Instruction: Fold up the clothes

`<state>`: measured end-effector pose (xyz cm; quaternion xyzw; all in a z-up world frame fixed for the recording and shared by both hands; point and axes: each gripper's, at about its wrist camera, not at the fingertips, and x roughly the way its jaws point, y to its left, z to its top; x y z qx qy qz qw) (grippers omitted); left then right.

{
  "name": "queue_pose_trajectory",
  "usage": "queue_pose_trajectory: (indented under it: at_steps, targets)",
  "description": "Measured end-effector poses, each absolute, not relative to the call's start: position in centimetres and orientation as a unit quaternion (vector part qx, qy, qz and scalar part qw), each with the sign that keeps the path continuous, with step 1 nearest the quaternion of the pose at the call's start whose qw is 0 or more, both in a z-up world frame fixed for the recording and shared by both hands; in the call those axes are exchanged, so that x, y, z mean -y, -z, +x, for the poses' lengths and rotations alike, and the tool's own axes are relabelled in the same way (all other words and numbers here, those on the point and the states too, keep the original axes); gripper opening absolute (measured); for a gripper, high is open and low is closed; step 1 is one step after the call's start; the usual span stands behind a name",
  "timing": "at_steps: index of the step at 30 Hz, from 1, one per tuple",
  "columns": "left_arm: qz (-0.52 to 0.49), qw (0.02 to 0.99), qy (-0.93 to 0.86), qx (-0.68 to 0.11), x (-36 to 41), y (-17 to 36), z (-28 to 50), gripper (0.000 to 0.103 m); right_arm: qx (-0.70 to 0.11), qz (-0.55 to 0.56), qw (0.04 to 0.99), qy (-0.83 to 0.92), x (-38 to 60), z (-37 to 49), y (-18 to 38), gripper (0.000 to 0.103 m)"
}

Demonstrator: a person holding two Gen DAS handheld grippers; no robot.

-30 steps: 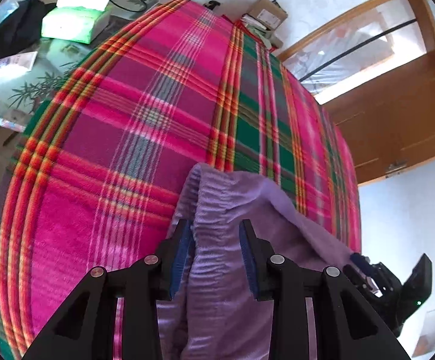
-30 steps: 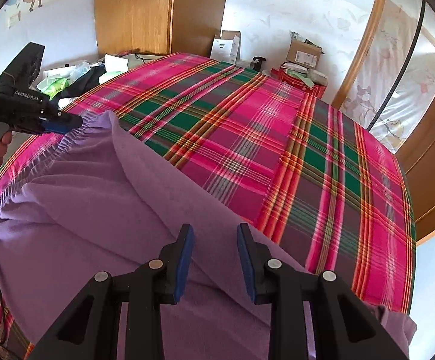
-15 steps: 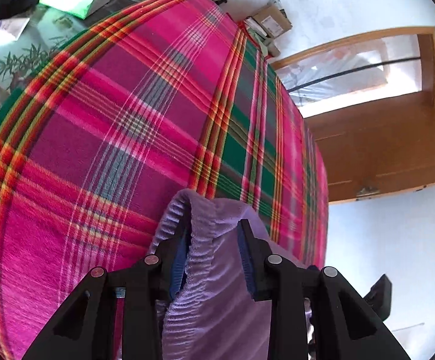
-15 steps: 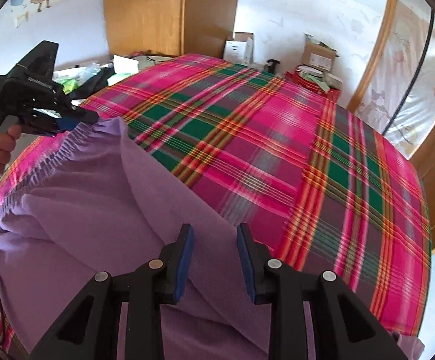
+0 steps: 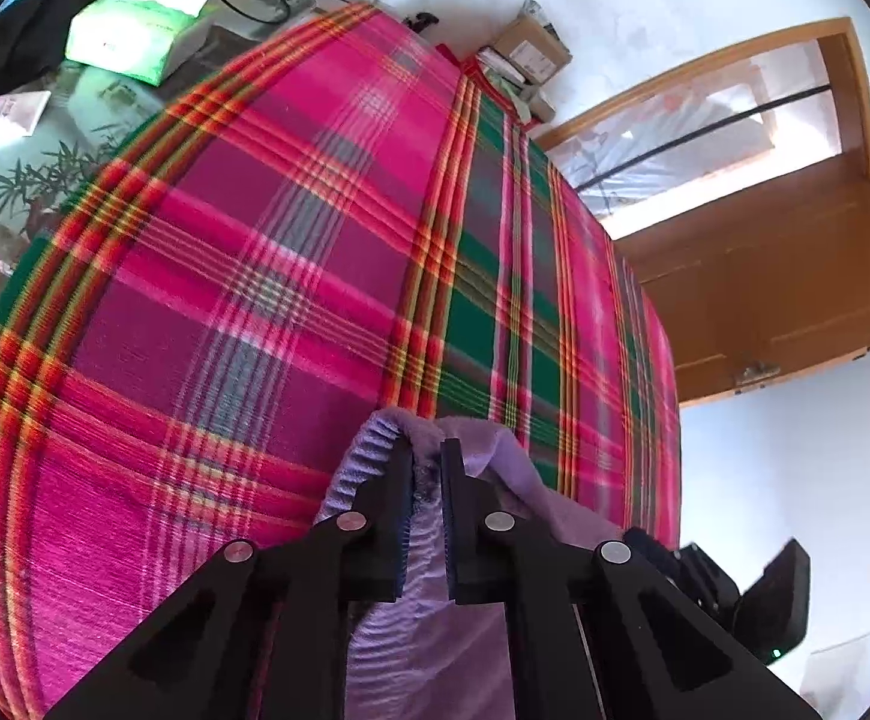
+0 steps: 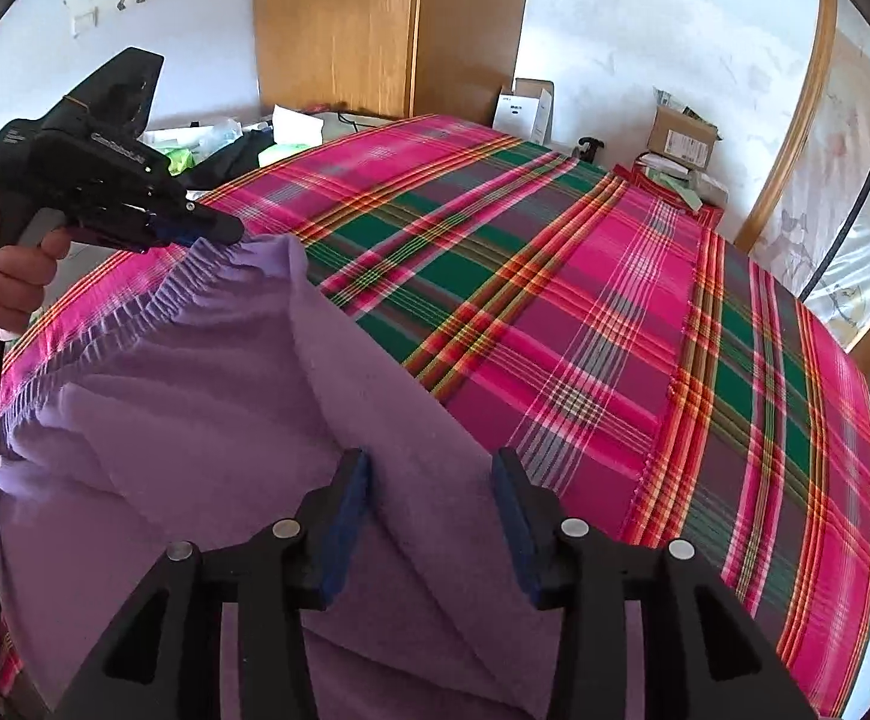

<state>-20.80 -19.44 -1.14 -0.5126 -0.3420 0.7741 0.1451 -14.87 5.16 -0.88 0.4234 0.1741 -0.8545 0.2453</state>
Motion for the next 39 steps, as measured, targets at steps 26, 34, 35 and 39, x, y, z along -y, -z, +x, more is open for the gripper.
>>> queue_pose_trajectory:
  at_steps: [26, 34, 35, 39]
  targets:
    - [-0.485, 0.109, -0.794, 0.350, 21.7, 1.2, -21.3, 0.006, -0.207, 0.392, 0.210, 0.872, -1.1, -21.4, -0.1, 0.005]
    - [-0.473, 0.069, -0.800, 0.362, 24.9, 1.6, -20.9, 0.006, -0.228, 0.378, 0.208, 0.873, 2.7, -24.7, 0.3, 0.005]
    - [-0.472, 0.065, -0.801, 0.363, 25.0, 1.7, -20.9, 0.006, -0.232, 0.377, 0.208, 0.872, 3.1, -25.1, 0.4, 0.005]
    - [-0.470, 0.045, -0.798, 0.373, 26.0, 2.2, -20.8, 0.006, -0.237, 0.387, 0.211, 0.866, 4.7, -26.5, 1.2, 0.005]
